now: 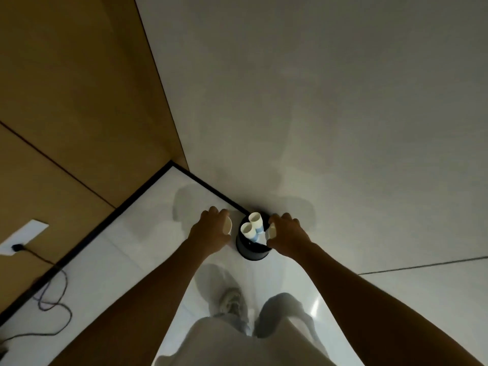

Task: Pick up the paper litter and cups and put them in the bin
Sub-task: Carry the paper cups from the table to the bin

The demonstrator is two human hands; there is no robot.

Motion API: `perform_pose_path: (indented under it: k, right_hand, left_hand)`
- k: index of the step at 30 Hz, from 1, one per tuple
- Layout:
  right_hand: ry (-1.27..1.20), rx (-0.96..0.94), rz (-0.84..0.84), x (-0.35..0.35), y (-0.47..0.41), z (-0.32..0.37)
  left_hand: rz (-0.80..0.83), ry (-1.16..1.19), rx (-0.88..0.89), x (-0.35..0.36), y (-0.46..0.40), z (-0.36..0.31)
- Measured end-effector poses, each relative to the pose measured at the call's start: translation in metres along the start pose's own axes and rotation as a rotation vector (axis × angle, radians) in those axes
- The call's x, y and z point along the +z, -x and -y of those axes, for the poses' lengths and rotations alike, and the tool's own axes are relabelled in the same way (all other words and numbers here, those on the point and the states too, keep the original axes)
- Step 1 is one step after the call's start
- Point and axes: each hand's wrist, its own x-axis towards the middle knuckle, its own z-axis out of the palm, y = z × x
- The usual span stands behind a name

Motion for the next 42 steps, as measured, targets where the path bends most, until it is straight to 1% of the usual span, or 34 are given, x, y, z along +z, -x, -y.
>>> perform_pose_path:
  k: [4,8,16,21,26,30,34,38,42]
  right_hand:
    - [0.057,-0.065,0.069,-0.027,-0.053,-0.002]
    - [0.129,-0.123,0.149,-0.036,-0.11,-0.01]
    - [0.306,-0.362,0.304,-0.045,-0.213,-0.031]
    - [0.341,-0.409,0.381,-0.031,-0.262,-0.049]
    - [0.373,-0.441,0.392,0.007,-0.309,-0.06]
    - [0.386,-0.452,0.385,0.053,-0.35,-0.069]
    - [0.43,-0.448,0.424,0.111,-0.39,-0.087]
    - [0.417,-0.43,0.404,0.161,-0.422,-0.102]
    - [0.422,-0.446,0.393,0.212,-0.456,-0.115]
  left_hand:
    - [0.012,0.055,-0.081,-0.007,-0.038,0.002]
    - [-0.023,0.154,-0.208,-0.001,-0.065,-0.001]
    - [-0.089,0.438,-0.576,0.046,-0.11,-0.037]
    - [-0.117,0.531,-0.675,0.074,-0.15,-0.052]
    - [-0.141,0.558,-0.72,0.116,-0.191,-0.036]
    - [-0.16,0.521,-0.698,0.157,-0.23,-0.009]
    - [-0.091,0.488,-0.628,0.209,-0.273,0.021]
    - [-0.044,0.503,-0.588,0.26,-0.308,0.042]
    - [-0.016,0.554,-0.59,0.314,-0.344,0.064]
